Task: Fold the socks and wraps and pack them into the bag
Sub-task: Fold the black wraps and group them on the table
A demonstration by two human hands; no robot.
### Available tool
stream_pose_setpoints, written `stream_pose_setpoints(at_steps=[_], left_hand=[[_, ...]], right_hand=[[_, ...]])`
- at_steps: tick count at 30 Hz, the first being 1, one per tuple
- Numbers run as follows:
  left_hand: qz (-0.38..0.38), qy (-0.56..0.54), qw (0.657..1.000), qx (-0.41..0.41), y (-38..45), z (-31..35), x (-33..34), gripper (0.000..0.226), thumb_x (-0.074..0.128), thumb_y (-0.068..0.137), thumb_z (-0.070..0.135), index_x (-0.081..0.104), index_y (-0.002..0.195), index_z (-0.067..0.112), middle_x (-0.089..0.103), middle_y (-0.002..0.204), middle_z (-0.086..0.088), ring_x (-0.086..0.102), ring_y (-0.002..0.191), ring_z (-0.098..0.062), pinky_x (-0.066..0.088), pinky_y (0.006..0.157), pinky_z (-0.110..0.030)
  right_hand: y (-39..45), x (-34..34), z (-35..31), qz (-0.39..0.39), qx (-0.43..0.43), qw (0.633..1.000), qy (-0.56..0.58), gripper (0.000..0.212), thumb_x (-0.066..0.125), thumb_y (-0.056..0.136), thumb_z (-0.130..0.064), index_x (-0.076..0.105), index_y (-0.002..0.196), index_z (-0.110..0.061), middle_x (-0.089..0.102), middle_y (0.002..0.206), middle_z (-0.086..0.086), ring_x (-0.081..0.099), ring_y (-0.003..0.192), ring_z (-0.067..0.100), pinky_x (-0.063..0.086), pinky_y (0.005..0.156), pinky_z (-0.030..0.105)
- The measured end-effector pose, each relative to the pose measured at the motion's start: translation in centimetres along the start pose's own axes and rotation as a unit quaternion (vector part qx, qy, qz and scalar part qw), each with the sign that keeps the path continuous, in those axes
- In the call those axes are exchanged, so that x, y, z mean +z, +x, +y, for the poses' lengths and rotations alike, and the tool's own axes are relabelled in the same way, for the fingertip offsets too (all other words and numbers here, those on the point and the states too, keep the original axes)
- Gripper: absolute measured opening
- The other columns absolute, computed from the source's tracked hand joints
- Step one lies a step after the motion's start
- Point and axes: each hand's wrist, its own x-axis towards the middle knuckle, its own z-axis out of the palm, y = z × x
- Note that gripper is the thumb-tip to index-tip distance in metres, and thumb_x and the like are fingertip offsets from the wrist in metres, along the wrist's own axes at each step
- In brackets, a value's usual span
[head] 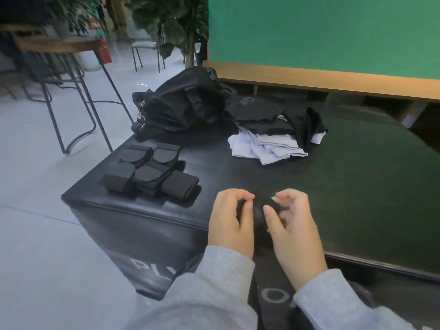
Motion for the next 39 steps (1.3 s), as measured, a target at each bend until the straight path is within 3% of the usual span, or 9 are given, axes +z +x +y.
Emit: stream_pose_setpoints(at_steps=[5, 9, 14, 17, 21, 25, 30, 33, 39], left_hand=[[0.042, 0.040, 0.997, 0.041, 1.4, -2.3, -1.2, 0.015, 0.051, 0.084, 0.009, 0.064, 0.089, 0.015, 0.054, 0.095, 0.005, 0.046, 0.093, 0.013, 0.035, 0.083, -0.004], [0.014, 0.079, 0.996, 0.045, 2.0, -4.1, -2.0, 0.032, 0.038, 0.084, 0.025, 0.064, 0.097, 0.013, 0.059, 0.105, -0.001, 0.050, 0.099, -0.002, 0.038, 0.087, -0.014], [0.068, 0.164, 0.977, 0.121, 3.3, -5.2, -3.8, 0.021, 0.047, 0.084, 0.015, 0.064, 0.095, 0.014, 0.063, 0.107, -0.002, 0.050, 0.103, -0.013, 0.040, 0.092, -0.034], [0.130, 0.257, 0.947, 0.138, 3.6, -5.7, -5.4, 0.018, 0.056, 0.080, 0.011, 0.067, 0.094, 0.015, 0.063, 0.107, -0.001, 0.052, 0.107, -0.019, 0.039, 0.093, -0.047], [0.159, 0.306, 0.933, 0.099, 3.6, -7.3, -6.5, 0.022, 0.052, 0.080, 0.021, 0.067, 0.094, 0.016, 0.063, 0.106, -0.001, 0.052, 0.107, -0.020, 0.036, 0.094, -0.043], [0.160, 0.281, 0.944, 0.063, 3.4, -8.5, -6.7, 0.024, 0.049, 0.080, 0.027, 0.067, 0.092, 0.016, 0.063, 0.103, 0.000, 0.046, 0.104, -0.015, 0.034, 0.088, -0.032], [0.147, 0.257, 0.952, 0.073, 3.3, -8.8, -6.6, 0.026, 0.047, 0.083, 0.029, 0.065, 0.094, 0.014, 0.063, 0.102, -0.002, 0.045, 0.101, -0.014, 0.037, 0.086, -0.028], [0.150, 0.235, 0.958, 0.070, 3.2, -8.6, -6.5, 0.026, 0.047, 0.084, 0.027, 0.063, 0.097, 0.012, 0.061, 0.103, -0.003, 0.047, 0.099, -0.012, 0.038, 0.086, -0.028], [0.206, 0.140, 0.967, 0.048, 3.3, -8.7, -6.3, 0.022, 0.043, 0.086, 0.018, 0.045, 0.108, 0.017, 0.044, 0.108, 0.001, 0.042, 0.102, -0.004, 0.038, 0.089, -0.018]], right_hand=[[0.4, 2.0, 0.4, -0.079, -0.114, 0.983, -0.119, 0.033, 0.063, 0.084, -0.006, 0.054, 0.101, -0.032, 0.046, 0.116, -0.020, 0.046, 0.105, -0.008, 0.040, 0.086, 0.010], [0.7, 3.5, 0.6, -0.141, -0.127, 0.956, -0.222, 0.041, 0.061, 0.087, -0.025, 0.052, 0.126, -0.028, 0.040, 0.136, -0.018, 0.036, 0.125, -0.001, 0.027, 0.102, 0.017], [1.8, 5.3, 0.2, -0.121, -0.131, 0.925, -0.335, 0.038, 0.054, 0.091, -0.037, 0.055, 0.128, -0.027, 0.042, 0.141, -0.013, 0.039, 0.128, 0.013, 0.030, 0.096, 0.030], [2.6, 6.1, 0.0, -0.096, -0.129, 0.927, -0.339, 0.036, 0.058, 0.089, -0.035, 0.059, 0.123, -0.021, 0.047, 0.139, -0.006, 0.044, 0.124, 0.019, 0.037, 0.092, 0.037], [4.0, 6.4, -0.3, -0.151, -0.104, 0.920, -0.345, 0.043, 0.052, 0.089, -0.048, 0.045, 0.124, -0.026, 0.032, 0.146, -0.014, 0.026, 0.133, 0.007, 0.024, 0.101, 0.029], [4.4, 6.8, -0.6, -0.148, -0.132, 0.929, -0.312, 0.033, 0.060, 0.086, -0.040, 0.049, 0.113, -0.025, 0.049, 0.120, -0.015, 0.039, 0.118, 0.013, 0.030, 0.095, 0.029], [4.3, 7.3, -0.6, -0.097, -0.108, 0.973, -0.177, 0.031, 0.068, 0.080, -0.029, 0.046, 0.102, -0.032, 0.045, 0.093, -0.025, 0.042, 0.100, 0.006, 0.032, 0.082, 0.015], [4.2, 7.9, -1.0, -0.065, -0.118, 0.984, -0.116, 0.035, 0.068, 0.078, -0.029, 0.043, 0.100, -0.036, 0.043, 0.101, -0.035, 0.040, 0.101, 0.000, 0.030, 0.084, 0.004], [4.5, 9.9, -2.2, -0.121, -0.159, 0.975, -0.100, 0.037, 0.068, 0.079, -0.029, 0.042, 0.104, -0.037, 0.037, 0.109, -0.038, 0.036, 0.107, -0.007, 0.027, 0.091, 0.003]])
